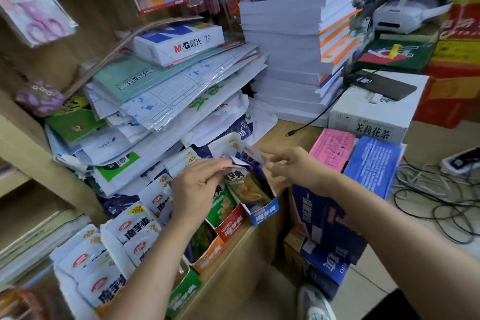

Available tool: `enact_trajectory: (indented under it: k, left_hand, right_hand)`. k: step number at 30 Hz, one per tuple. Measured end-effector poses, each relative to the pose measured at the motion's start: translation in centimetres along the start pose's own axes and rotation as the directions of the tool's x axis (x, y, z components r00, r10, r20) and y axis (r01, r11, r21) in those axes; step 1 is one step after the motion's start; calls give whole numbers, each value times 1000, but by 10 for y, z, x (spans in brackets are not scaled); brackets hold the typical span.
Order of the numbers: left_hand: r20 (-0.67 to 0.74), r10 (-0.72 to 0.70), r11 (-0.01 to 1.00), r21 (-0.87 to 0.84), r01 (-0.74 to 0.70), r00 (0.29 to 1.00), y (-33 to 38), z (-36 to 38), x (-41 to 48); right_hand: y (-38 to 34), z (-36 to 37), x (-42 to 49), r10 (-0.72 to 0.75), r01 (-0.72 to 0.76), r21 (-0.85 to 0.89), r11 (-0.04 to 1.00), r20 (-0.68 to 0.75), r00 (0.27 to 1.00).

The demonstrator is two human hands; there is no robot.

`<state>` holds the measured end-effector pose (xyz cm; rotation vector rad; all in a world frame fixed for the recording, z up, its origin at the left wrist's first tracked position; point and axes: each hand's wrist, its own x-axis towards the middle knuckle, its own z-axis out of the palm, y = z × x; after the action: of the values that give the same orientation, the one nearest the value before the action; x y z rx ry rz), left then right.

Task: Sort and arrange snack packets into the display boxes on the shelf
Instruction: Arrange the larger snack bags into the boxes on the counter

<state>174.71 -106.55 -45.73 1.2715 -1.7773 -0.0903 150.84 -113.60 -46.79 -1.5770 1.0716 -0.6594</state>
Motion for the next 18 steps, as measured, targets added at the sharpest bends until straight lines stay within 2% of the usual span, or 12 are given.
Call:
enact_trajectory:
  k: [2,5,10,15,18]
  left_hand:
    - [-8,-81,993,-84,80,997,3,-5,9]
    - [-17,-154,974,-173,149,988,12,-20,24]
    - [-84,-187,961,-222,164,979,28,-49,31]
    - [-118,-252,938,-273,213,960,34,-81,19]
    - [-113,-307,917,-301,261,945,36,-97,8]
  right_hand:
    - [7,-8,-17,44,-52,85,995,93,995]
    - [16,-4,-32,-7,18,-90,996,127,992]
    - [26,25,-35,-230,231,-315,921,39,972]
    - [40,56,-28,-213,169,-426,889,-58,975]
    - [37,61,-25,-196,129,-427,895,-117,974]
